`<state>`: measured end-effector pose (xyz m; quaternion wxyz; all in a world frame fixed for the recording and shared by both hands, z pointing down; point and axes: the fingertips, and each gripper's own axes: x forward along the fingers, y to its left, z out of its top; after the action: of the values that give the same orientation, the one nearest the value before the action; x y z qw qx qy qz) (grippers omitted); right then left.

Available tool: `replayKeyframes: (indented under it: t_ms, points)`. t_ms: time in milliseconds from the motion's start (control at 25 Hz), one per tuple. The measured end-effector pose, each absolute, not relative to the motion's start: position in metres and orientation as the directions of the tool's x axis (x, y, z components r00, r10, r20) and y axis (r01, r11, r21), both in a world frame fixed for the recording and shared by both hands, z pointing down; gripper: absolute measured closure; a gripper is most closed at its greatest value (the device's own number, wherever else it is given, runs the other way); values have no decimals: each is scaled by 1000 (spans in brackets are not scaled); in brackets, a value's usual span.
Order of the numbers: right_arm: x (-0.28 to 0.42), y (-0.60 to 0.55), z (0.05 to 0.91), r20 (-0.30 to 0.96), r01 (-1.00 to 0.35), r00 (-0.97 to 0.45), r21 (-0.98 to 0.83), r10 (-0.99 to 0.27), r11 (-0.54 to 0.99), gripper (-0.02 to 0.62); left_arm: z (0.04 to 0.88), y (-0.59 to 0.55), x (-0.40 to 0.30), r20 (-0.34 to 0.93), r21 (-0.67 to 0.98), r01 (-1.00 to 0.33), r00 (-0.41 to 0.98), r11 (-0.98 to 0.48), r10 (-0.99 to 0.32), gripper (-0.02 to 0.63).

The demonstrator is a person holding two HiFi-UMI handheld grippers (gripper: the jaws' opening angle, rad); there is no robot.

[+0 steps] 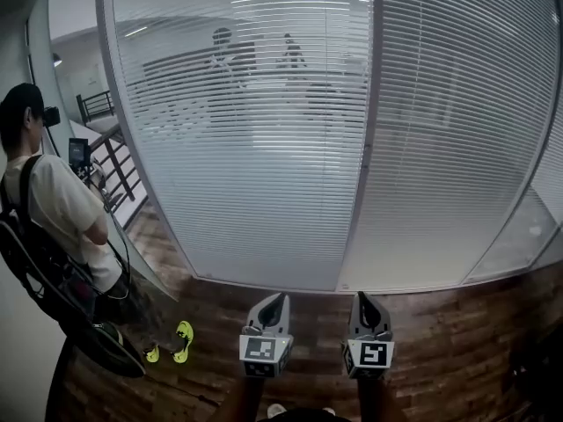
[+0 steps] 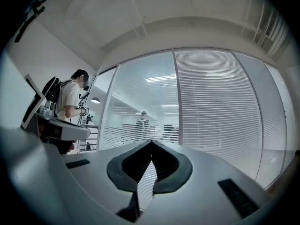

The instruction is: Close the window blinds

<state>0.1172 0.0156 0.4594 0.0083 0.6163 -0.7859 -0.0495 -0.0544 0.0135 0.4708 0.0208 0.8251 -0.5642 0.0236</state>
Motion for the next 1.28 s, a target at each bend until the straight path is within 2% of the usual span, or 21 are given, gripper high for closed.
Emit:
replayKeyframes:
  t_ms: [600,800,1080,1280]
  points:
    - [79,26,460,-16,-966,-234,115,-972,231,595,465,23,-92,79,27,-929,371,-370,-925,606]
    - [68,17,454,36,-975,-185,118,-982,188,595,465,4,-102,80,17,-921,390,-390,-917,606]
    - [50,27,449,-32,-950,-204,245,-978,191,595,465,18,-106,77,26,-910,414,-414,-907,606]
    - [48,15,453,-25,-956,-218,205,-976,209,595,465,9,-107,72,22,-916,402,-401,-913,606]
